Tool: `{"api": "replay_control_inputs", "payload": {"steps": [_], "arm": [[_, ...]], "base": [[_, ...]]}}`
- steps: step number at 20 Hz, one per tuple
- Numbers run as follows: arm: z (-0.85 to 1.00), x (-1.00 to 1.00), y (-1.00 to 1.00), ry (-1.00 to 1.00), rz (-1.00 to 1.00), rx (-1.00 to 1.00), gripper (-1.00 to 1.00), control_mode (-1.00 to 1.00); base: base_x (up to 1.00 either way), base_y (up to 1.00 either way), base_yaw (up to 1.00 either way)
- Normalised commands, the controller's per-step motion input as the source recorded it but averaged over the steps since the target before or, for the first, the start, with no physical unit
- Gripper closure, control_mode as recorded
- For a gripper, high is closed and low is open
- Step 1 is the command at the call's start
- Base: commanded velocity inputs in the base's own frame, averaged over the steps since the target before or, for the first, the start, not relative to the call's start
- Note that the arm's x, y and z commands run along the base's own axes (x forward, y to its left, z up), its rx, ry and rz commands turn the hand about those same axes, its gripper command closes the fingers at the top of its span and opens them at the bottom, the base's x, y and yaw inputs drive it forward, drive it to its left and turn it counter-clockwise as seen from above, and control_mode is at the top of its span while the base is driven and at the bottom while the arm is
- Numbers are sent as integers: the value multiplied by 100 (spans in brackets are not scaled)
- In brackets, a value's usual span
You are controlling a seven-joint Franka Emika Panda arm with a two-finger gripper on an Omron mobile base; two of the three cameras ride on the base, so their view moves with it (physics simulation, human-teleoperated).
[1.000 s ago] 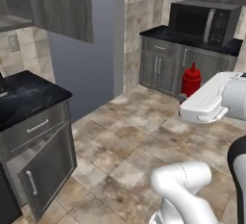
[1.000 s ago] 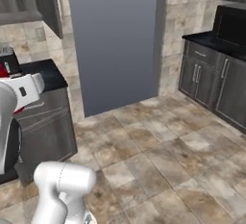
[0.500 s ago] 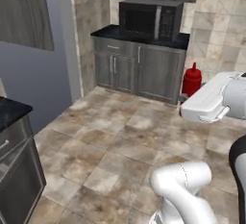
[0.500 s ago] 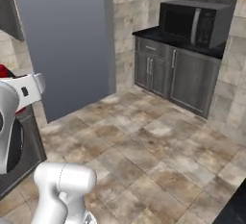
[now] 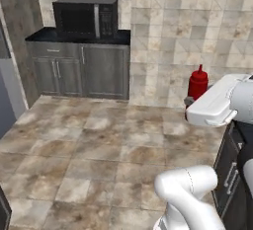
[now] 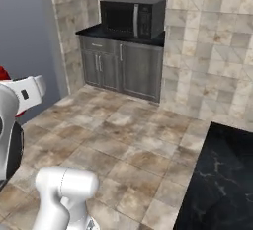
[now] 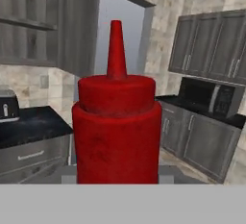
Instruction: Move the ketchup and mustard from the cabinet to the dining counter.
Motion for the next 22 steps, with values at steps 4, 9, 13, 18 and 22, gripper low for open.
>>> {"api": "replay_control_inputs", "payload": {"steps": [4, 9, 13, 18, 22], "arm": [[0, 0, 0, 0, 0, 0, 100, 100], [0, 0, 0, 0, 0, 0, 100, 100], [0, 0, 0, 0, 0, 0, 100, 100], [0, 0, 0, 0, 0, 0, 100, 100], [0, 0, 0, 0, 0, 0, 100, 100]], "base": [[-43, 33, -58], [-43, 35, -58], [-43, 30, -56], [-52, 26, -55], [-63, 13, -56]]}}
